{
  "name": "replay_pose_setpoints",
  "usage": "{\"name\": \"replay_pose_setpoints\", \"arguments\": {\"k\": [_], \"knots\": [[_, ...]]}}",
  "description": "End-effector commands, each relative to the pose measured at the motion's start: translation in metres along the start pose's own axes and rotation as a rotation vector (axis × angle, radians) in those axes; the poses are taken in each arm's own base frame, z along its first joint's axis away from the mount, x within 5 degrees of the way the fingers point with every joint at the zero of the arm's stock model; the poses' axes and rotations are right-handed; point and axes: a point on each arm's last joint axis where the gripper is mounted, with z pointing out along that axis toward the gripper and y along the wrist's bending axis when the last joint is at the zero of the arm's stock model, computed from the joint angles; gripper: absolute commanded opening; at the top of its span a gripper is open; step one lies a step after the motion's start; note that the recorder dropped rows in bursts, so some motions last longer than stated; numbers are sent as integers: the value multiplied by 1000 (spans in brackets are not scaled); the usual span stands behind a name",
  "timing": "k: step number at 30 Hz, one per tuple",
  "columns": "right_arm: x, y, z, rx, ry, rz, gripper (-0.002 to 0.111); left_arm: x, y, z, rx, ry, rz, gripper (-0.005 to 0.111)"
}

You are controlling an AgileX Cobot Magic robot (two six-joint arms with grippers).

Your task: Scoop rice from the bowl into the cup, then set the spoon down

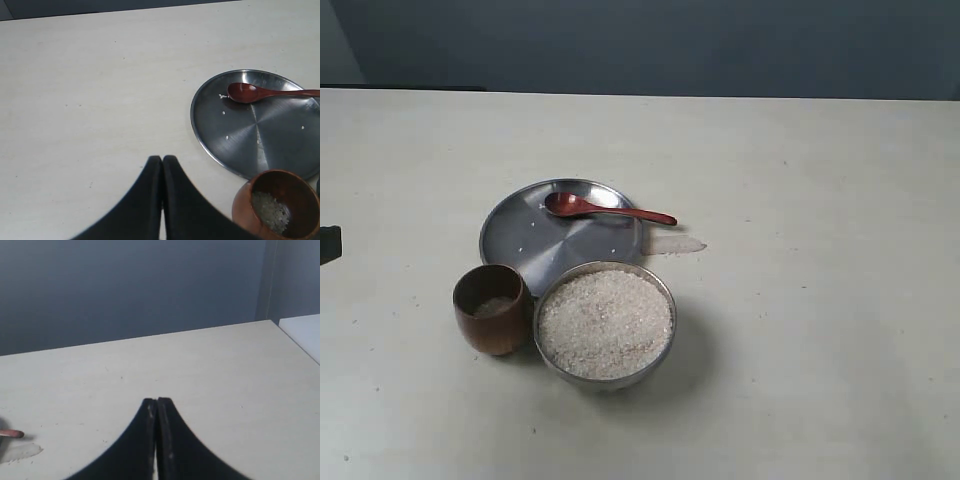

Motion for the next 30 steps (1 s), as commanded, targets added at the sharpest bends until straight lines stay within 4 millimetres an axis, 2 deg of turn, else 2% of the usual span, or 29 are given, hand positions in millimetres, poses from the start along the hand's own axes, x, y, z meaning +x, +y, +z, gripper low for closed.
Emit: {"name": "replay_pose_setpoints", "arguments": {"k": [1,14,30], "knots": [[19,-2,4,-7,-68,-4,0,-4,0,0,2,-15,7,0],[78,-11,14,18,-13,-50,0,-4,0,0,2,-15,7,0],[99,-13,22,16,29,-56,0,-3,0,0,2,-13,7,0]]}}
